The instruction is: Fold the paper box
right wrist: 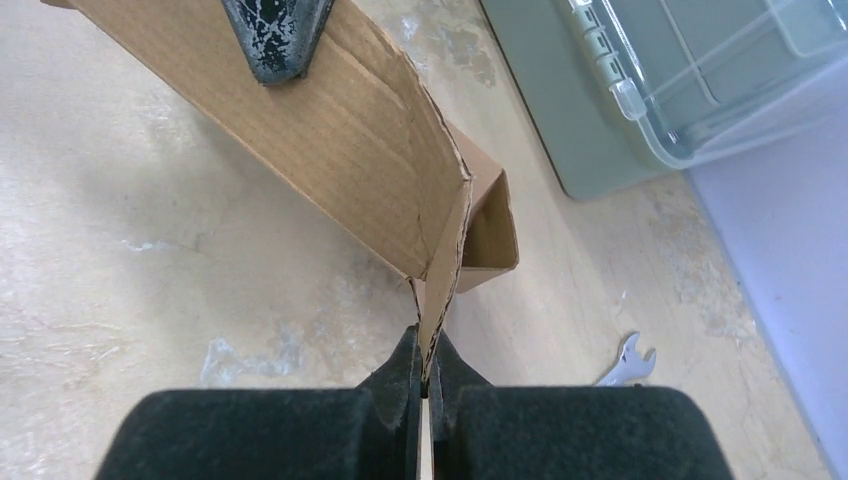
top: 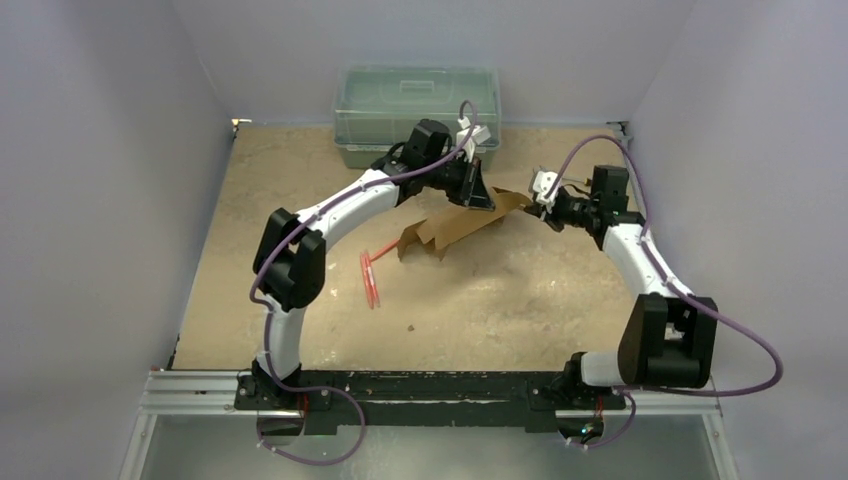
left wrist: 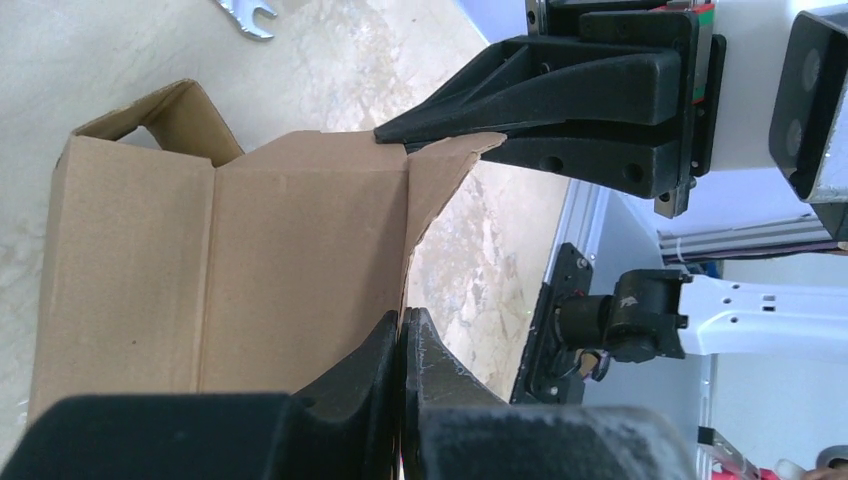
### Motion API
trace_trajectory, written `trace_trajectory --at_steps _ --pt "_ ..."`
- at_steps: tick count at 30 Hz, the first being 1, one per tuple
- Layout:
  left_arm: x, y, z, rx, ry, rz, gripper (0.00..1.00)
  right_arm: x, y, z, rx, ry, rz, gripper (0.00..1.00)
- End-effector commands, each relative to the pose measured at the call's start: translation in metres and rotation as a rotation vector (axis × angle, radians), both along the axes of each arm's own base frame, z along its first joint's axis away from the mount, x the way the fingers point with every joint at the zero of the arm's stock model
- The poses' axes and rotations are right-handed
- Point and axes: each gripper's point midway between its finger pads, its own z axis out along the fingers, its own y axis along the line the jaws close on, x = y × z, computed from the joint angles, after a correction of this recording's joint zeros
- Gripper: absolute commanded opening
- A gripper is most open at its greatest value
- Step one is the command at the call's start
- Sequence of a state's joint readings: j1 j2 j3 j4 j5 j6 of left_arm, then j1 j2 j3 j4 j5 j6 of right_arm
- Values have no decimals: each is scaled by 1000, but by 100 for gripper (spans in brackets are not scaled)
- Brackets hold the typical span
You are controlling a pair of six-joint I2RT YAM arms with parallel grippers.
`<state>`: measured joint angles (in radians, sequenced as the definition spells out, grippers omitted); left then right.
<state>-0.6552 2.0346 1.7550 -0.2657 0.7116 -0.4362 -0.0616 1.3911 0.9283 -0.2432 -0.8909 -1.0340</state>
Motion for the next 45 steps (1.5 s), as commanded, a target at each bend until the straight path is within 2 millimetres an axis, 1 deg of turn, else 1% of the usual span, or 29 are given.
trace_trajectory --at_steps 1,4,7,10,15,19,22,25,26,29,31,32,34,37,40,41,43,44,45 --pt "7 -16 20 -63 -14 17 0 -19 -11 25 9 59 -53 0" --pt "2 -32 24 -80 -6 1 0 -31 -27 27 12 101 -114 0" --pt "-5 -52 26 -93 2 -22 0 -47 -50 22 -1 150 -183 0" --pt "-14 -72 27 -109 2 -38 0 -63 -72 13 -28 175 -248 0" --pt "-33 -106 23 -133 4 -68 0 -86 -117 -1 -47 182 -362 0" --pt "-38 -128 26 -164 0 -68 0 -103 -144 -13 -60 221 -384 0" --pt "-42 -142 25 -176 0 -74 0 -114 -157 -19 -39 261 -377 0" --pt "-41 -149 18 -174 2 -68 0 -114 -164 -24 -21 275 -379 0" --pt "-38 -149 16 -171 -4 -58 0 -113 -164 -24 -16 268 -379 4" --pt "-31 -150 14 -162 -26 -38 0 -106 -167 -19 -9 238 -389 20" --pt "-24 -147 14 -151 -44 -19 0 -101 -166 -11 15 213 -386 38" --pt "-20 -146 16 -154 -54 -9 0 -99 -165 -7 24 206 -382 44" --pt "-9 -140 19 -160 -63 14 0 -95 -166 0 39 197 -376 53" --pt "5 -130 20 -169 -64 35 0 -88 -166 6 71 189 -366 63" --pt "16 -122 18 -174 -57 47 0 -83 -166 1 94 188 -348 74" --pt "19 -119 18 -174 -55 48 0 -82 -165 -3 95 172 -328 82" --pt "22 -116 14 -173 -47 46 0 -77 -162 -9 105 117 -277 94" --pt "24 -114 13 -174 -41 43 0 -76 -159 -14 100 86 -236 98" --pt "27 -111 12 -177 -33 43 0 -76 -155 -20 101 56 -188 99"
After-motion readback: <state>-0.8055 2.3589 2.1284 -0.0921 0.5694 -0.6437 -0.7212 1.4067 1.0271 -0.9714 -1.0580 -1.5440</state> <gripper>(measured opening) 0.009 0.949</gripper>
